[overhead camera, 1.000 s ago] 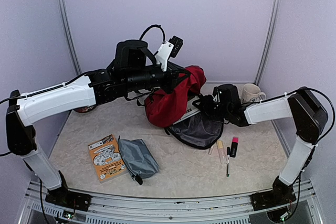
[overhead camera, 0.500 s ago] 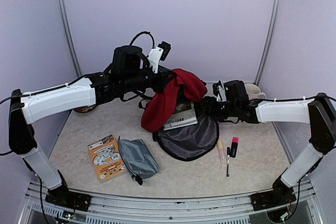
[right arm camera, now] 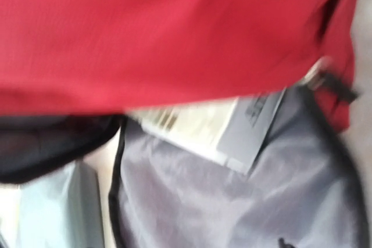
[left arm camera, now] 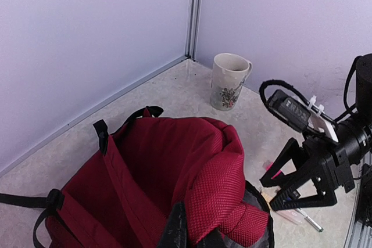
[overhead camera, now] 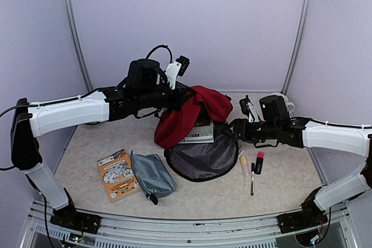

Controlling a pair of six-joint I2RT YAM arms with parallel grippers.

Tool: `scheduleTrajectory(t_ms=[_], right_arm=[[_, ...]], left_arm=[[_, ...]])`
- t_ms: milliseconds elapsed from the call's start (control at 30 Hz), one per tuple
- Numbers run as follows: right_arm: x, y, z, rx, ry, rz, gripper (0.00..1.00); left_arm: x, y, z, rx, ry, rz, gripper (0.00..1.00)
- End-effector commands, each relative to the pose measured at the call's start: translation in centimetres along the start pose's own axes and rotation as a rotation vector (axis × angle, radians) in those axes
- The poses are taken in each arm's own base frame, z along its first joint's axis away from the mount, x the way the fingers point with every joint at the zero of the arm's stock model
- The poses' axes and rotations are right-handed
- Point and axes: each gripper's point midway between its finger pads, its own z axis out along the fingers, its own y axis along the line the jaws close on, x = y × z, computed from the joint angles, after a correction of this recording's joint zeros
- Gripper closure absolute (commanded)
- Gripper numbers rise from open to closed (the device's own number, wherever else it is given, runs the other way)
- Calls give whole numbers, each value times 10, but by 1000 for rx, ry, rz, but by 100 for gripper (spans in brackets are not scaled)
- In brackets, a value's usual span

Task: Pack the student bag
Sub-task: Put down the student bag at the center of the board.

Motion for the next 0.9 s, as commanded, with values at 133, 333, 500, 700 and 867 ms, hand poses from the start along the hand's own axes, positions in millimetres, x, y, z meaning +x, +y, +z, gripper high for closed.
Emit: scheduleTrajectory(t_ms=[133,333,500,700,867], right_arm=[[55,35,8,-119,125,-26,28],[63,39,16,-158,133,-5,28],[74,38,24,-172,175,5,29],[85,29,22,-97,218,-40,29],[98,24,8,-50,243,-69,29]], left_arm=[[27,4,8,14,52,-37,100],[72,-4,4,66,184,-83,2],[100,15,-25,-48,228,-182,1],[132,61,-55,-361,402,-274,1],[157,97,-95,-646,477,-318,1]])
